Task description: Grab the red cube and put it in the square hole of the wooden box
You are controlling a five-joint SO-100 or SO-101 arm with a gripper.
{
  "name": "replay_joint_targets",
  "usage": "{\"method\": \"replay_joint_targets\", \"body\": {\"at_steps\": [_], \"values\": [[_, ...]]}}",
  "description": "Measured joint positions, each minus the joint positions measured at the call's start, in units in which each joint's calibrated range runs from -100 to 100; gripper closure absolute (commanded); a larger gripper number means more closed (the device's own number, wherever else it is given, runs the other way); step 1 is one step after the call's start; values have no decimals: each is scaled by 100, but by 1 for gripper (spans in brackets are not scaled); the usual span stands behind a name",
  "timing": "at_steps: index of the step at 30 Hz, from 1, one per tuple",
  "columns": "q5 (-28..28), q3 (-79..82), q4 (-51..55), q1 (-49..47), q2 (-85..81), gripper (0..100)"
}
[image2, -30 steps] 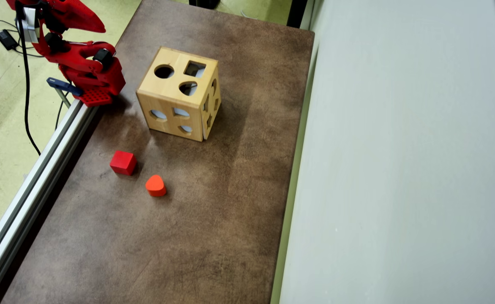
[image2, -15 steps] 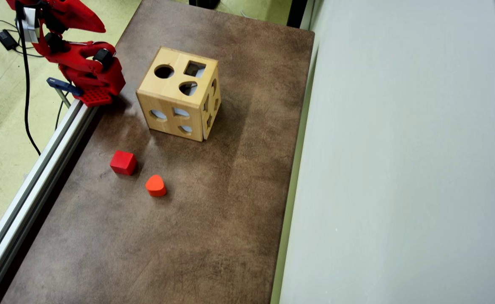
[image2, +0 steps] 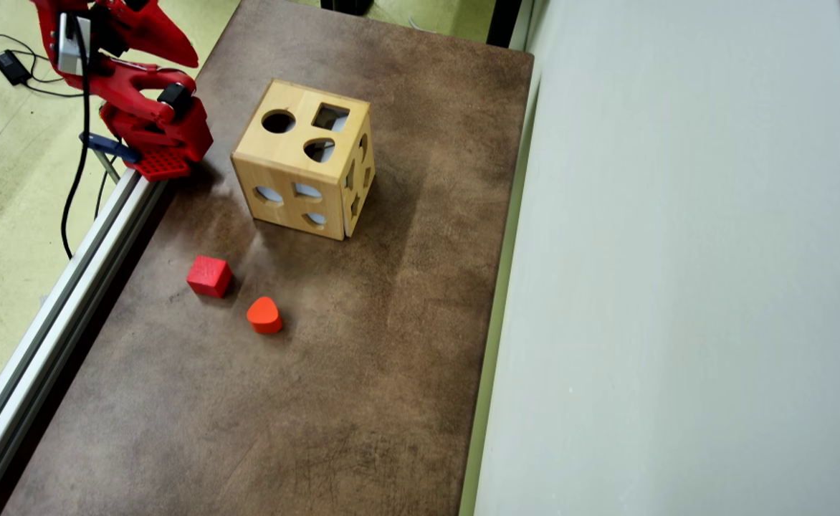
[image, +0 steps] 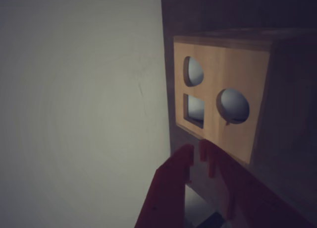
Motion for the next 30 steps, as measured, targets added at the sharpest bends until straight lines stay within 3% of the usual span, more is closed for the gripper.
{"method": "replay_joint_targets", "body": {"at_steps": [8, 21, 30], "values": [[215, -1616, 0, 697, 2051, 97], [2935, -1580, 0, 2788, 3619, 97], [3126, 90, 0, 3924, 5331, 97]]}}
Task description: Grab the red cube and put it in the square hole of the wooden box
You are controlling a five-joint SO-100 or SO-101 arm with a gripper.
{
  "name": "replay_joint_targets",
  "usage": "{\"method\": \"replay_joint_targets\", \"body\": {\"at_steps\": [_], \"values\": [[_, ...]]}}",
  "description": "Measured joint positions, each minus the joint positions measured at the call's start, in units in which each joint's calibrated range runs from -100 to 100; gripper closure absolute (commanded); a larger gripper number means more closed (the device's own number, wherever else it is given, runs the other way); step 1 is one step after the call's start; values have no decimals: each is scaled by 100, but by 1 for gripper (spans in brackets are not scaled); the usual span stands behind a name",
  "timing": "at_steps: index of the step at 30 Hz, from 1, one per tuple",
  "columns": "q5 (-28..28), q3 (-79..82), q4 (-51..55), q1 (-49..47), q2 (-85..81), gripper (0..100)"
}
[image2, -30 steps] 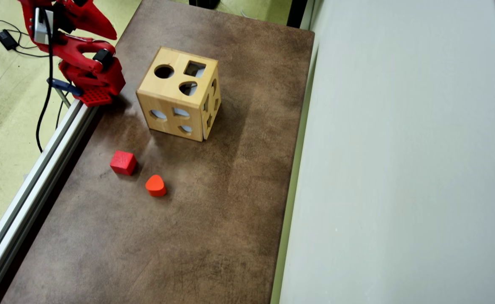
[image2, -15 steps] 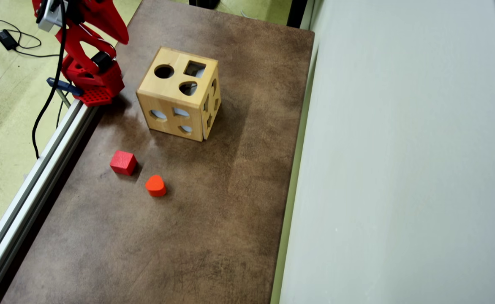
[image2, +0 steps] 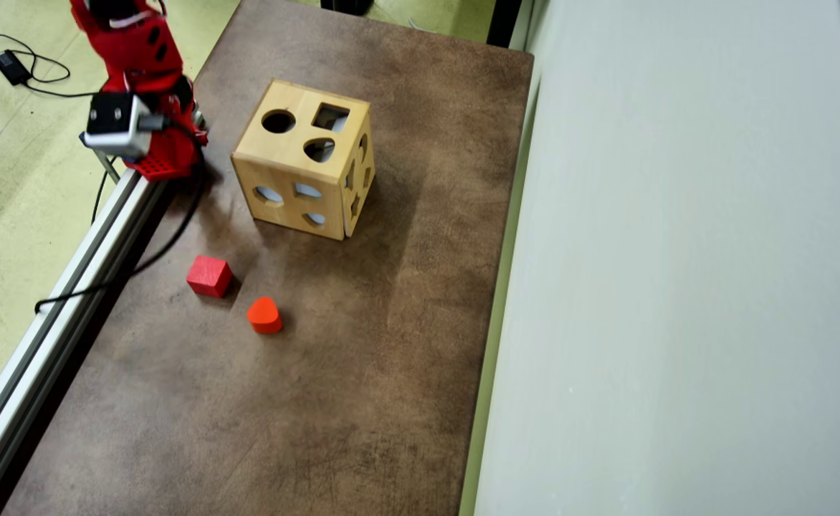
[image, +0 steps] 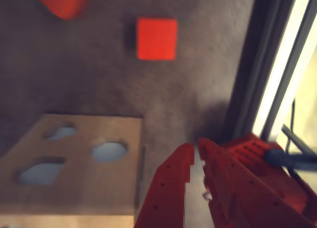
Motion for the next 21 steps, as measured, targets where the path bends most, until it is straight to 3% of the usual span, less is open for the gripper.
{"method": "replay_joint_targets", "body": {"at_steps": [7, 21], "values": [[-10, 722, -557, 36, 178, 97], [-88, 3991, -4786, 36, 178, 97]]}}
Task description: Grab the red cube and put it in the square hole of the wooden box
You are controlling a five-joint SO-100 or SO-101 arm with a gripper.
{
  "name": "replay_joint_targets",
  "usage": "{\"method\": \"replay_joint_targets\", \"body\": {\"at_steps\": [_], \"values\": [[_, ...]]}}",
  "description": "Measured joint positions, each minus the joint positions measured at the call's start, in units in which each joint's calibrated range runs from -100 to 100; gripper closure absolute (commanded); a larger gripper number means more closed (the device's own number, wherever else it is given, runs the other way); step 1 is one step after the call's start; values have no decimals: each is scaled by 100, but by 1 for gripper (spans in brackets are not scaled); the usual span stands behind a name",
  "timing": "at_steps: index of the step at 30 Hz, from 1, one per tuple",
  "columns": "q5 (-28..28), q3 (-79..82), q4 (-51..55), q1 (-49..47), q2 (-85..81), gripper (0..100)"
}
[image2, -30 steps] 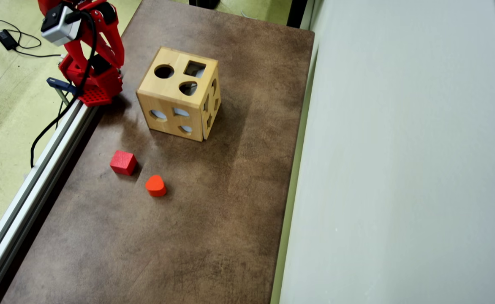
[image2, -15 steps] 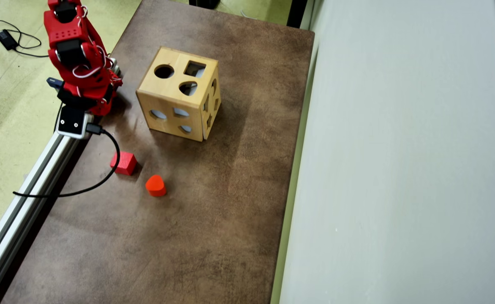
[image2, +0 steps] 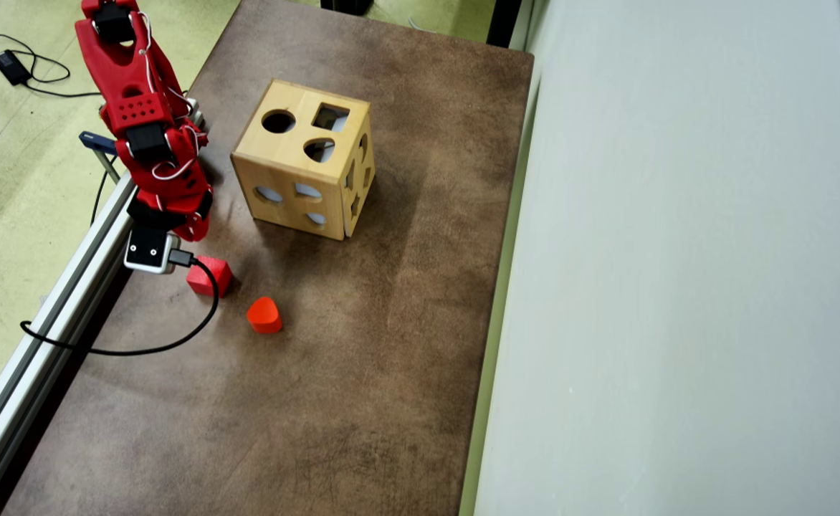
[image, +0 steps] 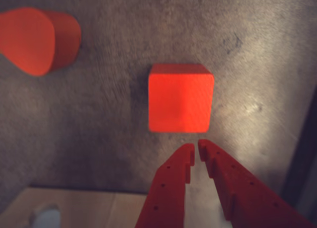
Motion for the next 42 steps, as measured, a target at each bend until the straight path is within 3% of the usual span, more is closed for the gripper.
{"method": "replay_joint_targets", "body": {"at_steps": [27, 42], "values": [[-654, -126, -387, 151, 59, 97], [-694, -786, -355, 151, 949, 97]]}}
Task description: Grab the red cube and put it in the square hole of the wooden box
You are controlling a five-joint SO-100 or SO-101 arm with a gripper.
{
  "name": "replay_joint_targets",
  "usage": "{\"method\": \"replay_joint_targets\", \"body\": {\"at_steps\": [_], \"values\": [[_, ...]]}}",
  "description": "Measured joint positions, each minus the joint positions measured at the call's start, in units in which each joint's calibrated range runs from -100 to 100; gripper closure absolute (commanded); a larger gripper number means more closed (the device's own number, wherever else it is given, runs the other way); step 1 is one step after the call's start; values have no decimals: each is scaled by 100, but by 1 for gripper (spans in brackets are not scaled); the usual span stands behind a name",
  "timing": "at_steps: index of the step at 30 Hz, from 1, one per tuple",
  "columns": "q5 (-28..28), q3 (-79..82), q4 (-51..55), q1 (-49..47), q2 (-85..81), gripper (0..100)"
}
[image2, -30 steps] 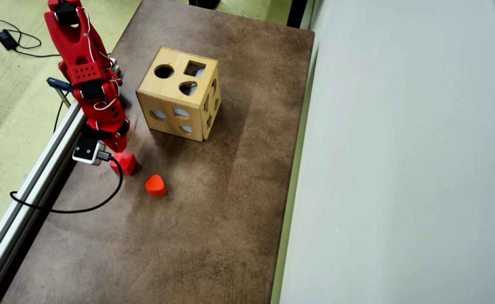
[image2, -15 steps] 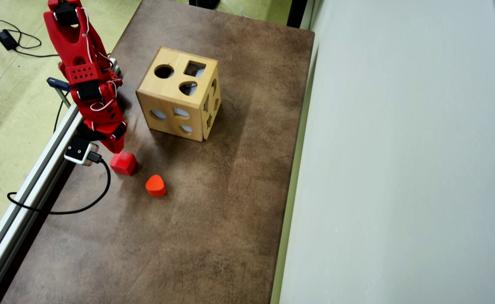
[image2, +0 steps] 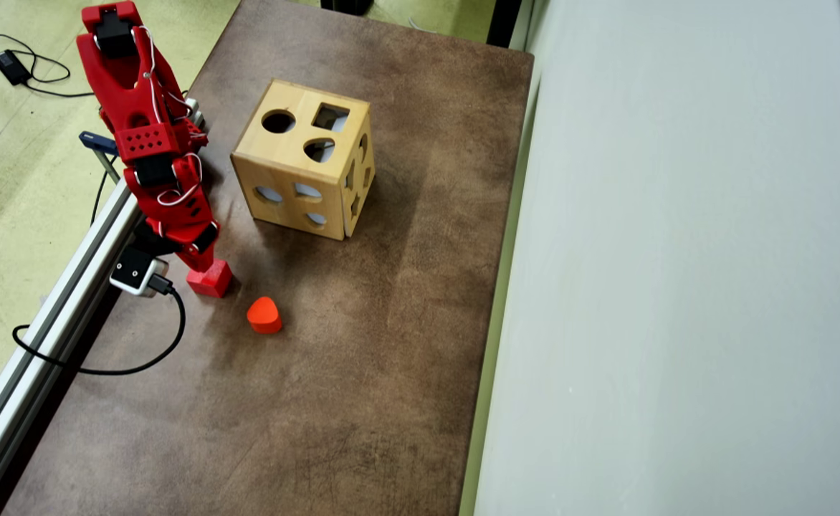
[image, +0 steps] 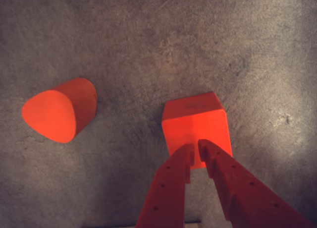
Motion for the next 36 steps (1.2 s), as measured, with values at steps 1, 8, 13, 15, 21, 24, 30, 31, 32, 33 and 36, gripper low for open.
{"method": "replay_joint_targets", "body": {"at_steps": [1, 8, 13, 15, 21, 24, 30, 31, 32, 33, 36], "values": [[0, -18, 73, 0, 0, 97], [0, -731, 1049, 0, 34, 87], [15, -1237, 1784, 0, 119, 70], [103, -1327, 1905, 0, 356, 66], [527, -1688, 1921, 194, 932, 64], [581, -1842, 1945, 216, 1085, 64], [664, -1842, 1945, 237, 1169, 65], [694, -1842, 1945, 244, 1169, 65], [728, -1842, 1953, 244, 1169, 65], [752, -1842, 1953, 244, 1178, 65], [791, -1842, 1953, 244, 1297, 65]]}}
